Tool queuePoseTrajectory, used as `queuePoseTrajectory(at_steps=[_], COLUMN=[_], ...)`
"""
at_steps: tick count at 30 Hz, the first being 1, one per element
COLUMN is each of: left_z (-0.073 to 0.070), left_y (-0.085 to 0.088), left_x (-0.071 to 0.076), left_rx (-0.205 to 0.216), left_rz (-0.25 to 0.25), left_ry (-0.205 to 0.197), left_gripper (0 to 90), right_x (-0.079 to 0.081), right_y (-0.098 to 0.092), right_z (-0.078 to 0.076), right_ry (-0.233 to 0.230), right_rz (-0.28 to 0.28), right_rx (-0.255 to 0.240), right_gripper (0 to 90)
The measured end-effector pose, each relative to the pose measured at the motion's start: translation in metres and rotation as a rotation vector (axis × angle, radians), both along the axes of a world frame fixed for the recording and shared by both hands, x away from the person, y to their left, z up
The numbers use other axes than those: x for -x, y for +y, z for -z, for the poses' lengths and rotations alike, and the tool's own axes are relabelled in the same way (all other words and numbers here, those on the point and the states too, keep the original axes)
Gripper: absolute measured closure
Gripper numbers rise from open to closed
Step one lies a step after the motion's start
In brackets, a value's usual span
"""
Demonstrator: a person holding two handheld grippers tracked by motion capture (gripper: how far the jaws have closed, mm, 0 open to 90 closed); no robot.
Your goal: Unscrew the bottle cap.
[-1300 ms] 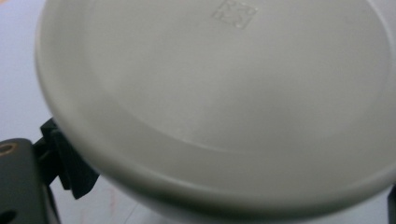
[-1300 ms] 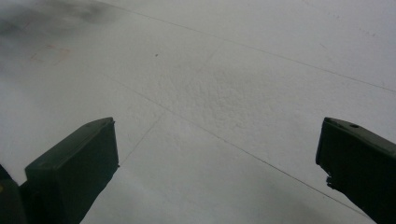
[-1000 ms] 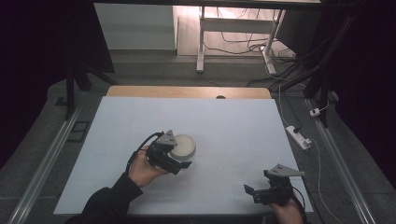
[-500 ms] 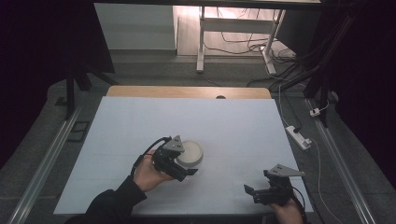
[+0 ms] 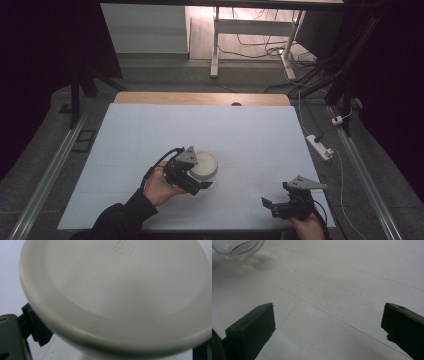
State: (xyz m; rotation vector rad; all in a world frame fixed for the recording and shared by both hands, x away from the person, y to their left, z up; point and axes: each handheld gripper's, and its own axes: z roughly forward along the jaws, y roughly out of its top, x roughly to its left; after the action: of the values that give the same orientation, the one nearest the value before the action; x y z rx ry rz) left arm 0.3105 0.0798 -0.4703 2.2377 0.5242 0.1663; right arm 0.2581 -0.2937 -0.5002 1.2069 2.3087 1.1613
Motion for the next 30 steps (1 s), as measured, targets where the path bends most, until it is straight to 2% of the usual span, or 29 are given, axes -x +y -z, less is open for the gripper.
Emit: queuePoseTrajectory(at_steps=[7, 12, 24, 30], left_z=[0.001, 0.001, 0.003, 0.003], left_y=[0.001, 0.002, 0.005, 0.006], left_x=[-0.001, -0.002, -0.003, -0.004], left_rx=[0.001, -0.001, -0.003, 0.002], left_rz=[0.000, -0.006, -0.013, -0.014], left_ry=[0.000, -0.004, -0.009, -0.009], left_gripper=[7.5, 7.5, 7.5, 7.5], right_x=[0.000, 0.001, 0.000, -0.001], right_y=[-0.001, 0.002, 0.020, 0.030], right_z=[-0.002, -0.007, -0.016, -0.020], right_ry=[-0.007, -0.034, -0.068, -0.089], right_rz=[-0.001, -0.020, -0.098, -0.142], right_rx=[-0.018, -0.033, -0.021, -0.042], right_gripper=[0.0, 0.0, 0.0, 0.0])
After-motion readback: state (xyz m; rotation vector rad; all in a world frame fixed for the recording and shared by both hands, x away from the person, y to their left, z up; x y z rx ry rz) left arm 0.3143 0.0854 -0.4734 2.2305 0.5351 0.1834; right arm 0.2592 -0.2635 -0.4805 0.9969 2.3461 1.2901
